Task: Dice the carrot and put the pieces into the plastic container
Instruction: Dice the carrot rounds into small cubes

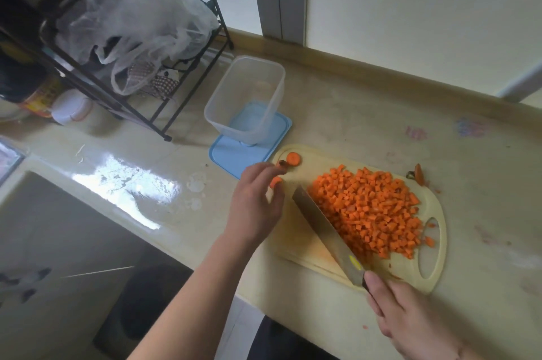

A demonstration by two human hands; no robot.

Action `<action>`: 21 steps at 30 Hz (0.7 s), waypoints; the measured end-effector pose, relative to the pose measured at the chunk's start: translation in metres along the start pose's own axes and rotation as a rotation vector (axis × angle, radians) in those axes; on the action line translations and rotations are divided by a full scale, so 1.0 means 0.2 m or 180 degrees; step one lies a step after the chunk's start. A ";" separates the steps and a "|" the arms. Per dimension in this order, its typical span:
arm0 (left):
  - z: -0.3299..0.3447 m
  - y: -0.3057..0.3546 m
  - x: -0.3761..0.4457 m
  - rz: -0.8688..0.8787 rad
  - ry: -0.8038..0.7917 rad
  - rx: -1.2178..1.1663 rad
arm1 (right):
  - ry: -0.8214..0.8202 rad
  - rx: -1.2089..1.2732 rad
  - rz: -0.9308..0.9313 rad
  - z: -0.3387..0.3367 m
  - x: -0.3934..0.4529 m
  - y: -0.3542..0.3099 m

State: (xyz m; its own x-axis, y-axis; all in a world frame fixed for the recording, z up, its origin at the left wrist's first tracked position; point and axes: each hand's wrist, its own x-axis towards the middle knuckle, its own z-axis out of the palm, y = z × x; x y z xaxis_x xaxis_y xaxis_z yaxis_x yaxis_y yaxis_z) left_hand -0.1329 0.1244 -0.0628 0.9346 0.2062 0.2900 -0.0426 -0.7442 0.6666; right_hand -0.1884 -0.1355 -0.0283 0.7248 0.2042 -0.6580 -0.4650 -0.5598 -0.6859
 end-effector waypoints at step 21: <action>0.04 -0.05 -0.28 0.0906 -0.0664 0.0460 | 0.0695 -0.0096 -0.0577 0.07 -0.05 0.03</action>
State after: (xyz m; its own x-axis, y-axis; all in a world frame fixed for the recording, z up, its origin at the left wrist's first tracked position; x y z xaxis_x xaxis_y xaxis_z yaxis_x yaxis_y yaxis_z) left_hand -0.1827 0.1160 -0.0918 0.9450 -0.1443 0.2937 -0.2745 -0.8381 0.4715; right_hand -0.2049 -0.1299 -0.0300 0.8887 0.1272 -0.4406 -0.3047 -0.5542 -0.7746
